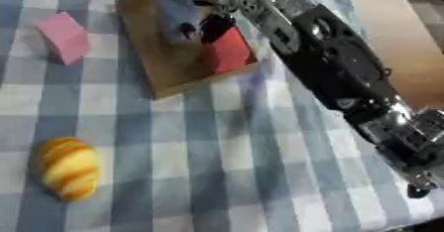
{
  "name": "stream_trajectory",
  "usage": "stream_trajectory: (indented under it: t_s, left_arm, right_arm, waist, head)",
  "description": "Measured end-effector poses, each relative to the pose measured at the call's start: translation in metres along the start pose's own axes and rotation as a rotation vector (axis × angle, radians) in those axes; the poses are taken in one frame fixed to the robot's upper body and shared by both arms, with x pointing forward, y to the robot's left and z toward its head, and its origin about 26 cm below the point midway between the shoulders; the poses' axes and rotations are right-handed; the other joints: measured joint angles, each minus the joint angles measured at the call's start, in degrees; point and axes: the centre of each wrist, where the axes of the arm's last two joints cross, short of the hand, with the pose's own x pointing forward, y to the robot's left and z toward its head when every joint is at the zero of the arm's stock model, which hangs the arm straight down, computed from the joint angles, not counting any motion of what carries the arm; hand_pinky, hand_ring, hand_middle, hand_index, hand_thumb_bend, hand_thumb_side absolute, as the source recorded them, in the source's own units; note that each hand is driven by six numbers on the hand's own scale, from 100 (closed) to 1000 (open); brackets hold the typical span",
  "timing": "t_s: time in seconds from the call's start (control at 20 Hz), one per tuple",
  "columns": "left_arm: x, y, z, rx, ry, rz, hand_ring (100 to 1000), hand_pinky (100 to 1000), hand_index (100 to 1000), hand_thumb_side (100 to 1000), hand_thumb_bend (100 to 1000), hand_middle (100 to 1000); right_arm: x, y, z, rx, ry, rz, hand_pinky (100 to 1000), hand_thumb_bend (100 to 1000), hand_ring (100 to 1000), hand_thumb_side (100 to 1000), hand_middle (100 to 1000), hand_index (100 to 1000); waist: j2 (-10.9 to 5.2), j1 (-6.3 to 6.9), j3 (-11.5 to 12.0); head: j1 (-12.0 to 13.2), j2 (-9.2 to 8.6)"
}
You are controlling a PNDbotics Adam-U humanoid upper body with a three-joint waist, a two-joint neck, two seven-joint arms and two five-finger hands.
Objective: Pick up objects on the table and place them in the box.
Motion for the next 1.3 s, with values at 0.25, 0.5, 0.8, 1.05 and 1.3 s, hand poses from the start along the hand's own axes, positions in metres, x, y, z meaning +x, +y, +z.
stream_trajectory:
  t_s: [0.25, 0.5, 0.8, 1.05, 1.3]
  left_arm:
    - [0.0, 0.0001, 0.0001, -0.001, -0.001, -0.002, 765, 885, 829, 506, 449, 698]
    - [0.0, 0.0001, 0.0001, -0.001, -0.002, -0.003, 765, 885, 829, 498, 464, 696]
    - [0.0, 0.0002, 0.0, -0.002, -0.003, -0.004, 763, 883, 829, 494, 484, 692]
    - [0.0, 0.0002, 0.0, -0.002, -0.004, -0.005, 764, 884, 829, 494, 501, 693]
    - [0.0, 0.0002, 0.0, -0.002, -0.004, -0.007, 764, 886, 830, 489, 516, 693]
  right_arm:
    - [0.0004, 0.0006, 0.0051, -0.047, -0.028, -0.048, 1000, 100, 1000, 354, 1000, 1000]
    - [-0.0007, 0.0016, 0.0085, -0.056, -0.068, -0.062, 1000, 100, 1000, 1000, 1000, 1000]
    - [-0.0039, 0.0004, 0.0101, -0.069, -0.072, -0.053, 1000, 100, 1000, 1000, 1000, 1000]
    - [-0.0048, 0.0005, 0.0093, -0.041, -0.087, -0.042, 1000, 100, 1000, 899, 1000, 1000]
    - [-0.0047, -0.0007, 0.0092, -0.011, -0.106, -0.041, 1000, 100, 1000, 301, 1000, 1000]
  waist:
    - [-0.71, 0.01, -0.4]
    - [-0.9, 0.2, -0.8]
    - [-1.04, 0.26, -0.7]
    - [-1.06, 0.36, -0.6]
    - [-1.15, 0.36, -0.7]
  head:
    - [0.5, 0.09]
    - [0.7, 0.09]
    - [0.9, 0.09]
    - [0.9, 0.09]
    - [0.9, 0.09]
